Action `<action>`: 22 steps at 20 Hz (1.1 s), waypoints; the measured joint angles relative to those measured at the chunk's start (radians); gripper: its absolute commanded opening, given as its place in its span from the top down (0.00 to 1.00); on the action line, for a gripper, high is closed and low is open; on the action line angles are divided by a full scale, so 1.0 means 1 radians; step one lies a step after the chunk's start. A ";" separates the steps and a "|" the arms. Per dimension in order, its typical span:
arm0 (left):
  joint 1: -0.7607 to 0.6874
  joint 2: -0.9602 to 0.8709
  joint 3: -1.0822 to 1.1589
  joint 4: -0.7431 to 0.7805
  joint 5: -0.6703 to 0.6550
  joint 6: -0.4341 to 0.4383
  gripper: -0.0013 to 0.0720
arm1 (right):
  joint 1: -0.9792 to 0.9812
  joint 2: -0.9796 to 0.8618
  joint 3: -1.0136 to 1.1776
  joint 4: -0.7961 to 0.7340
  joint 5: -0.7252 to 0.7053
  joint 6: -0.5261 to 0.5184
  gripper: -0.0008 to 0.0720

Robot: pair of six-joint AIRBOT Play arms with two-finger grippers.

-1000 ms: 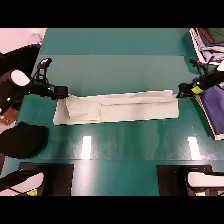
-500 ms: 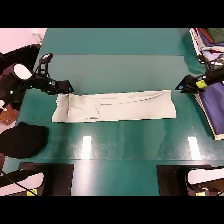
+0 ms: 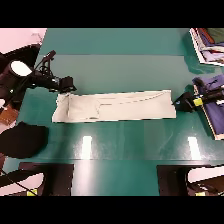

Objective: Fold the shirts.

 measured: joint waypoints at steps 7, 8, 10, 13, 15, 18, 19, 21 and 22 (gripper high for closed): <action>-0.187 -0.099 0.037 -0.059 0.112 -0.018 0.95 | 0.122 -0.031 0.077 0.070 -0.031 -0.071 0.96; -0.215 -0.133 0.061 -0.063 0.117 -0.021 0.95 | 0.134 -0.017 0.101 0.077 -0.023 -0.076 0.96; -0.269 -0.206 0.117 -0.071 0.117 -0.025 0.95 | 0.157 0.031 0.153 0.101 -0.014 -0.073 0.97; -0.344 -0.318 0.196 -0.077 0.111 -0.028 0.95 | 0.208 0.114 0.241 0.157 -0.007 -0.047 0.97; -0.385 -0.381 0.234 -0.080 0.108 -0.028 0.95 | 0.256 0.159 0.309 0.192 -0.002 -0.029 0.97; -0.432 -0.450 0.275 -0.090 0.106 -0.029 0.95 | 0.352 0.192 0.414 0.225 -0.005 0.010 0.97; -0.444 -0.465 0.282 -0.093 0.107 -0.029 0.95 | 0.385 0.196 0.445 0.233 -0.011 0.017 0.97; -0.465 -0.488 0.291 -0.095 0.108 -0.029 0.95 | 0.451 0.194 0.505 0.241 -0.019 0.032 0.97; -0.471 -0.495 0.295 -0.096 0.109 -0.029 0.95 | 0.483 0.188 0.533 0.246 -0.019 0.038 0.96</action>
